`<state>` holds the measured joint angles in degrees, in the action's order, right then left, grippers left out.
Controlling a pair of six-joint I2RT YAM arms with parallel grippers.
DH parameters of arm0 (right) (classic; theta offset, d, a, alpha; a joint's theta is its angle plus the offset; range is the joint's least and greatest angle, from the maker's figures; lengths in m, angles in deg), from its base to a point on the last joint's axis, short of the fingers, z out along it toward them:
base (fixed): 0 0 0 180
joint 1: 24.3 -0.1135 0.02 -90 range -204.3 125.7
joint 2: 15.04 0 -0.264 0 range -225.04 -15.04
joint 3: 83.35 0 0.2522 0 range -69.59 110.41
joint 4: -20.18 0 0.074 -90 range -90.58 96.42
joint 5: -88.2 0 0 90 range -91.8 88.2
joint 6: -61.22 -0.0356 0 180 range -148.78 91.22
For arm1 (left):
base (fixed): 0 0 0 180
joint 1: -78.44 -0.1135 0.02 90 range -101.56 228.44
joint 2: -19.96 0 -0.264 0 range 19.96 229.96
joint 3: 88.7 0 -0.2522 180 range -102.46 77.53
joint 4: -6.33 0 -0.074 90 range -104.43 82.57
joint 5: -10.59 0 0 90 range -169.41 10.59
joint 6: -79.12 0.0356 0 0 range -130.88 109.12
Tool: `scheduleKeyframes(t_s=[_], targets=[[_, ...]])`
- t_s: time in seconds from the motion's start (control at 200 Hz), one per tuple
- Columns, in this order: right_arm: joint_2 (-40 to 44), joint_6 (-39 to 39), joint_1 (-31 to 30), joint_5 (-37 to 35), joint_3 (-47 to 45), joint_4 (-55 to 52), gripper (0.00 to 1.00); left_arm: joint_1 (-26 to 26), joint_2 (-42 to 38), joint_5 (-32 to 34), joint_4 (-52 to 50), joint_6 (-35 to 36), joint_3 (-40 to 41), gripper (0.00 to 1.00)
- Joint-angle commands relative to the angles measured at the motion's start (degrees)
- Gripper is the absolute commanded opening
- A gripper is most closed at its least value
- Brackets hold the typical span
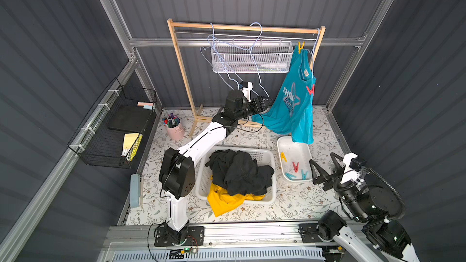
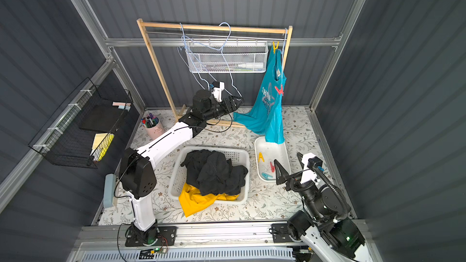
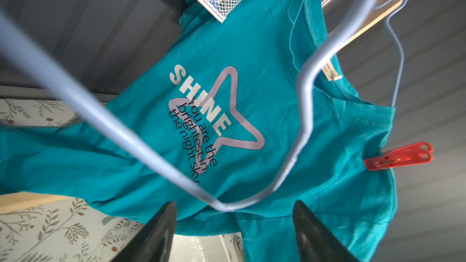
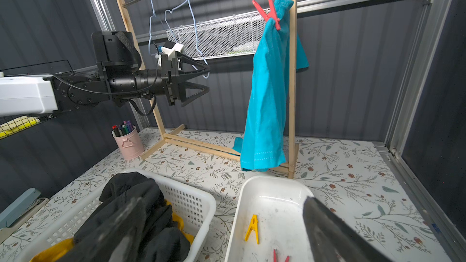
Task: Remove the clothespins securing t-shirts to the hanger
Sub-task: Place the hanger on the clothes rail.
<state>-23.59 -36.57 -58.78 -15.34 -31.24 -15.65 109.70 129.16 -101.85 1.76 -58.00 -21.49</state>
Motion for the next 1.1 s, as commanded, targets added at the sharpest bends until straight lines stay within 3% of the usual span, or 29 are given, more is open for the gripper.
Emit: scheduleKeyframes(t_s=[0.0, 0.055, 0.4, 0.7, 0.775, 0.86, 0.955, 1.096], targets=[[0.9, 0.8, 0.1, -0.8, 1.0, -0.6, 0.99, -0.4, -3.8, 0.0, 1.2, 2.6, 1.0, 0.88], [1.0, 0.9, 0.1, -0.8, 0.9, -0.6, 0.99, -0.4, -4.1, -0.5, 0.8, 3.4, 1.1, 0.99], [1.0, 2.3, 0.2, 3.4, 2.2, -3.1, 0.99, -0.4, -7.3, -0.8, -1.2, 9.1, 4.5, 1.00], [3.1, 1.8, 0.2, 1.7, 1.0, -7.9, 0.99, 0.1, -11.9, -3.4, 0.1, 12.3, 13.4, 1.00], [3.0, 2.7, 0.1, 5.6, -0.1, -6.2, 0.99, 0.6, -13.9, -2.9, -0.3, 14.1, 15.9, 1.00], [0.6, 0.9, 0.2, 10.8, 0.4, -6.6, 0.99, 2.6, -16.9, 1.7, -5.3, 20.6, 17.9, 1.00], [-4.7, -3.2, 0.1, 8.7, 2.8, -9.2, 0.99, 4.2, -21.0, 5.6, -7.8, 25.8, 21.7, 1.00], [-12.9, -5.0, 0.1, 9.5, 6.9, -10.8, 0.99, 4.3, -26.6, 6.2, -8.5, 29.5, 29.7, 1.00]])
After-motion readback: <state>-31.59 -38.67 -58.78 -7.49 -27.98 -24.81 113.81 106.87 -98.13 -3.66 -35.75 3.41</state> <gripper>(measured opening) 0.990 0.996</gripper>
